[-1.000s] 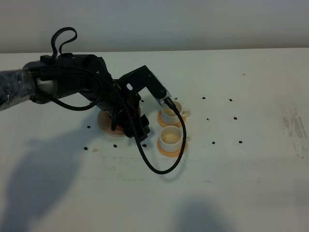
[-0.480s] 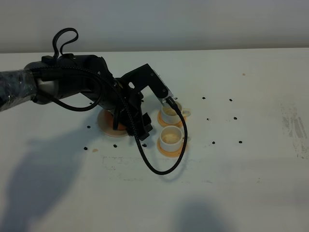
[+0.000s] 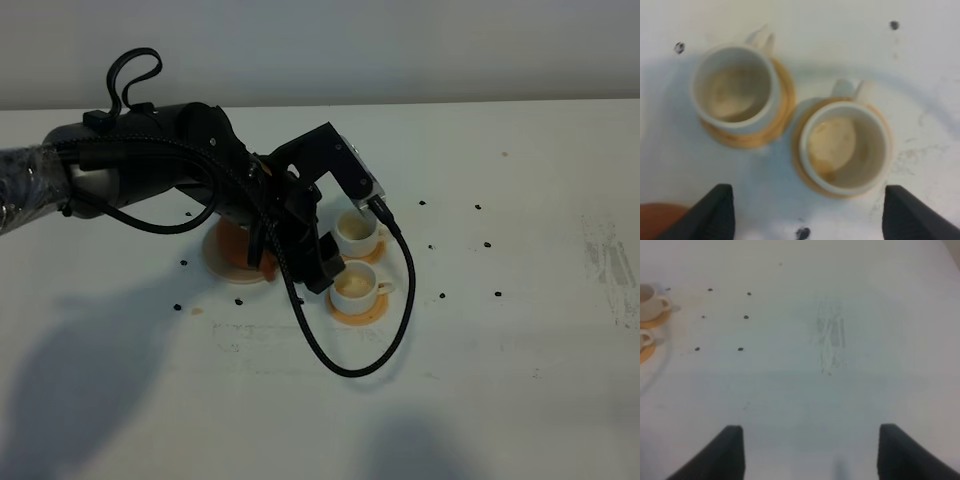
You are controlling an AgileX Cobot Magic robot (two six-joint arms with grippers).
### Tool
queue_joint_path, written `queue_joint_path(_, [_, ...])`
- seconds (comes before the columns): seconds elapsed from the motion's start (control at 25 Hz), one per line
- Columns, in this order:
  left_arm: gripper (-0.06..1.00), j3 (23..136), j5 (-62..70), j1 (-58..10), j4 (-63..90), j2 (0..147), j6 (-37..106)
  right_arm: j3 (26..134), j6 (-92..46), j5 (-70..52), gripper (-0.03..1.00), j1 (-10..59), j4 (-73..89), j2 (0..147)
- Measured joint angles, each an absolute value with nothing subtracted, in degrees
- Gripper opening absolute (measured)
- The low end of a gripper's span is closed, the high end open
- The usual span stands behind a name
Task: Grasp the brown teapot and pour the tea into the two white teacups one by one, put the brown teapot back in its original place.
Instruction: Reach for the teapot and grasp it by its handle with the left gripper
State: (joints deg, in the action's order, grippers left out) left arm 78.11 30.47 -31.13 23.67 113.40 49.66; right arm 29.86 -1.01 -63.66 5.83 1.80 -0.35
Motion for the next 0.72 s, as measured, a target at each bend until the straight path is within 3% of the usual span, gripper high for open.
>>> queue_joint_path(0.72, [0.60, 74.21, 30.49, -30.47, 19.79, 113.39, 30.46, 29.86, -1.01, -63.66, 0.54, 5.83, 1.80, -0.35])
